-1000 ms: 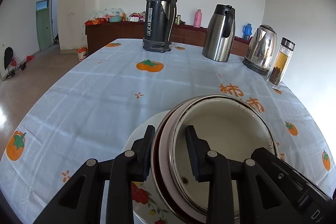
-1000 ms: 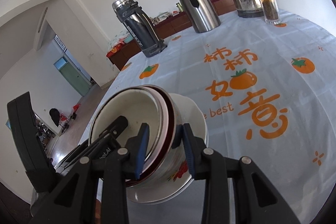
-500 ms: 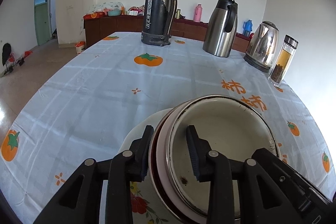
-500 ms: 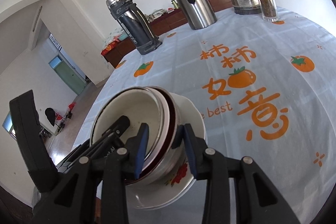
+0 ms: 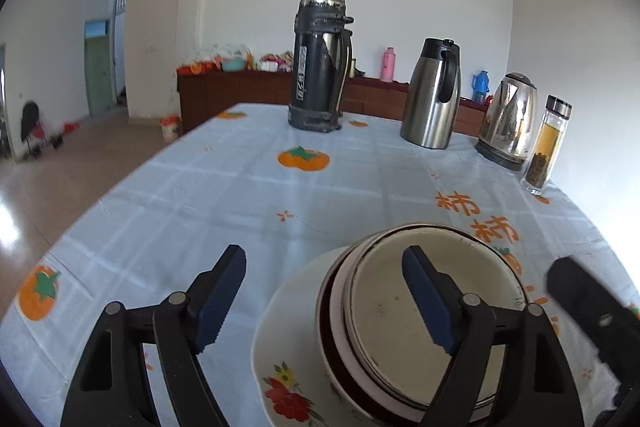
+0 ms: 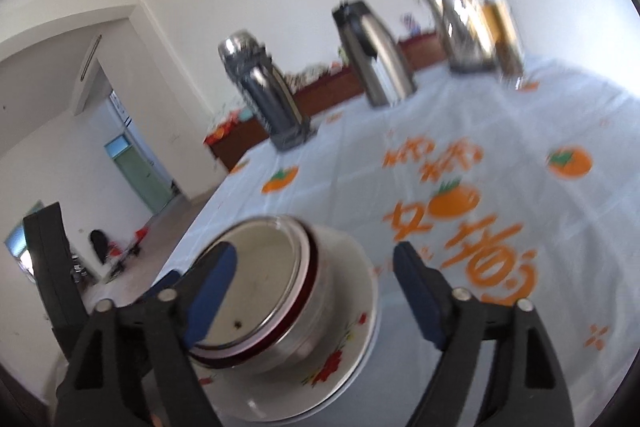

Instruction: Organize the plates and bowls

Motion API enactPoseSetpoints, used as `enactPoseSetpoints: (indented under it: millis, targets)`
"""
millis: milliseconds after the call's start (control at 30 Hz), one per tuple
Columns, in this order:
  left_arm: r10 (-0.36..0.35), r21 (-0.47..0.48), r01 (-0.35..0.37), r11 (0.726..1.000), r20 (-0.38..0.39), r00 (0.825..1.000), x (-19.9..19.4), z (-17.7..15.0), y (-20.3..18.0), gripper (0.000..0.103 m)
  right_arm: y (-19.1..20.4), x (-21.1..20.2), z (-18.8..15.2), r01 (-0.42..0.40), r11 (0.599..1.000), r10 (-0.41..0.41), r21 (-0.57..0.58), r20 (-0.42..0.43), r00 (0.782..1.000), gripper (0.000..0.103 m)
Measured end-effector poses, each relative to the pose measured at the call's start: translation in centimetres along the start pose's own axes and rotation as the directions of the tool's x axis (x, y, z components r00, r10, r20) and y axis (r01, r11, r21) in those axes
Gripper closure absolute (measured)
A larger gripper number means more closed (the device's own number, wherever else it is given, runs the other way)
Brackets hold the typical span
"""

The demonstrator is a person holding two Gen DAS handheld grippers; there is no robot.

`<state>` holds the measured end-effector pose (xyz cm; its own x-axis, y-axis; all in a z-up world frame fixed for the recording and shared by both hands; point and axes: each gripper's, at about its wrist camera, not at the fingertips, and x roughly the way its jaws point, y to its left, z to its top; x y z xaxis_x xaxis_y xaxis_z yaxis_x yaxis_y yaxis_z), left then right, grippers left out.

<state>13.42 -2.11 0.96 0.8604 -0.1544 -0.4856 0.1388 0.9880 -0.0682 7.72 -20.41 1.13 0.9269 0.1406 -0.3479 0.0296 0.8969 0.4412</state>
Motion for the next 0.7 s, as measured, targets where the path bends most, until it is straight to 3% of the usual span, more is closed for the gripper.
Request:
enactPoseSetpoints:
  millis: [133,300,700]
  targets:
    - [0.038,0.043,-0.040,0.998,0.043,0.998,-0.3,-0.2,-0.2,0.020,0.5,-1.3,0.1,0.062,0.996,-0.056,-0.057,0.105,0.993,0.004]
    - [0.029,0.015,-0.030,0.999,0.055,0.998,-1.0,-0.7,0.8,0.020,1.6,-2.0,-0.3,0.158,0.975,-0.129,-0.155,0.184,0.975,0.000]
    - [0.031,0.029,-0.035,0.999,0.127,0.991,-3.9,-2.0,1.3,0.020,2.6,-5.0,-1.6,0.201,0.949,-0.118,-0.242,0.319,0.940,0.000]
